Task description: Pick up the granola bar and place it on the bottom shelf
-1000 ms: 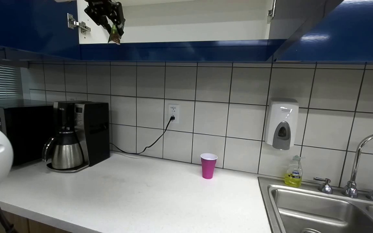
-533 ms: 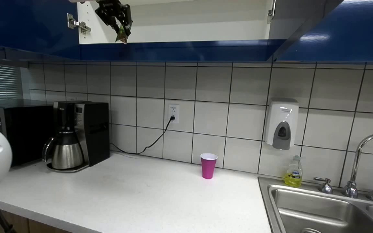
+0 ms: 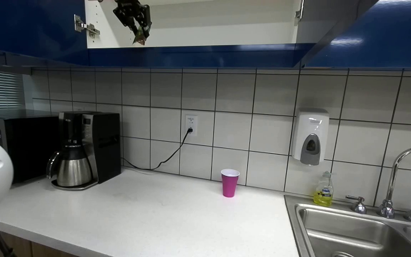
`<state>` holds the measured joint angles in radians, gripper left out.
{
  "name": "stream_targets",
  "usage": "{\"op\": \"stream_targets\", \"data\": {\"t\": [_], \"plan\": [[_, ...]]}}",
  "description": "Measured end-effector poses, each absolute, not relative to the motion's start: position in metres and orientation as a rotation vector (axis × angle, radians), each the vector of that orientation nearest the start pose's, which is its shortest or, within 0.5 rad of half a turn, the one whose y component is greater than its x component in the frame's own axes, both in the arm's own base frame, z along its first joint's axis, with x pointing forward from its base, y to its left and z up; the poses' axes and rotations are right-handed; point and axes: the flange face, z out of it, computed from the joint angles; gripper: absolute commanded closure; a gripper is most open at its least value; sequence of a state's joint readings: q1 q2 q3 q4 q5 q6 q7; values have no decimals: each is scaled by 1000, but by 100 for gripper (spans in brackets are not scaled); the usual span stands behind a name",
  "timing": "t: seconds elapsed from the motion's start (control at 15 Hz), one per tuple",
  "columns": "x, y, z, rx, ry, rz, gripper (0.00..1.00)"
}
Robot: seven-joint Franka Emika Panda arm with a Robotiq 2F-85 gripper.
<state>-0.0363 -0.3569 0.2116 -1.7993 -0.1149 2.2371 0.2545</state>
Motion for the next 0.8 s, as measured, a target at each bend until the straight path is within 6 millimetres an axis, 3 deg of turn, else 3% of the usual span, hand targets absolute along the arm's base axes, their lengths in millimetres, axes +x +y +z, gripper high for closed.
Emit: {"op": "stream_targets", "data": {"t": [0.8], "plan": [[514,96,780,-2934,138,-1201,82]]}}
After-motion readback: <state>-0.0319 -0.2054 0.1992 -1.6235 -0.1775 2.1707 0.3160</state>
